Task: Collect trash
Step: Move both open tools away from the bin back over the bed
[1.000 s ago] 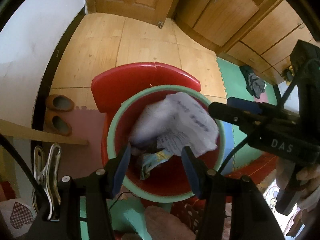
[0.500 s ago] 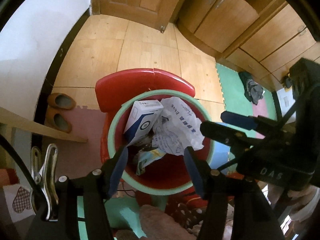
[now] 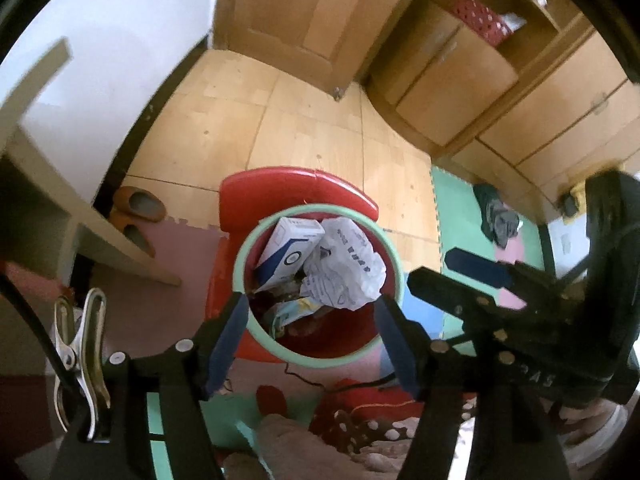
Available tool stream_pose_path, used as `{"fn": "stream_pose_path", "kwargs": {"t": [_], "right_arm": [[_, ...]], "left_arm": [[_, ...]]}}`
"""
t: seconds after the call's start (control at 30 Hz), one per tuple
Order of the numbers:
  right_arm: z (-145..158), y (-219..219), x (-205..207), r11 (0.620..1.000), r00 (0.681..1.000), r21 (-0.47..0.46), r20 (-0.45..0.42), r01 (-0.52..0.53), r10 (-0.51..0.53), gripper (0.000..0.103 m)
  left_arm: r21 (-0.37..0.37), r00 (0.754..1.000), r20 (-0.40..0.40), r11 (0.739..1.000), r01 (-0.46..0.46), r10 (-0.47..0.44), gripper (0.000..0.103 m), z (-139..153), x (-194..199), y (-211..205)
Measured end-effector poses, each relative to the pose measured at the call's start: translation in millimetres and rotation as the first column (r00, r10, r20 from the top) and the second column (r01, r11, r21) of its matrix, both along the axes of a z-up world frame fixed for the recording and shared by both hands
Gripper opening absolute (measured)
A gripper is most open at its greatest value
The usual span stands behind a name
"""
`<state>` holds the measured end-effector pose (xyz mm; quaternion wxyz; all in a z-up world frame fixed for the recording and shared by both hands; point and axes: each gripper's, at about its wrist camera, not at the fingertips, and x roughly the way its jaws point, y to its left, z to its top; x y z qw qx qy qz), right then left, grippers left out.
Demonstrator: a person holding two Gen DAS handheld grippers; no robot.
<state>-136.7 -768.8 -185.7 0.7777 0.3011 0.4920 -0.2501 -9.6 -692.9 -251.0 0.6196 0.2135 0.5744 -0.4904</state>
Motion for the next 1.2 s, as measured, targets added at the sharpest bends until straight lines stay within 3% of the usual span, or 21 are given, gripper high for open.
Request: {"fn": "stream_pose_path", "kwargs": {"t": [0.33,0.7,1.2], "right_arm": [[36.4,51.2,22.0,0.996,0.994,-0.008,0.057,-0.089,0.090,0.060],[74.7,106.4,57.7,0.976,0.969,-0.025,0.116,-0.216,0.218,0.060],[111.1,200.8,111.0,0.906,0.892,-0.042,0.163,-0.421,0.422,0.060]], "left_arm": [[-0.058,0.992,0.020,0.990,-0.125,0.126,0.070,55.7,22.1,56.5],[-0.099,0.967,0.053,0.965,-0.244,0.250,0.070,109.3,46.3,124.7],[-0.161,0.892,0.103,0.893,-0.421,0.439,0.070,170.5,77.9,236.7]]}}
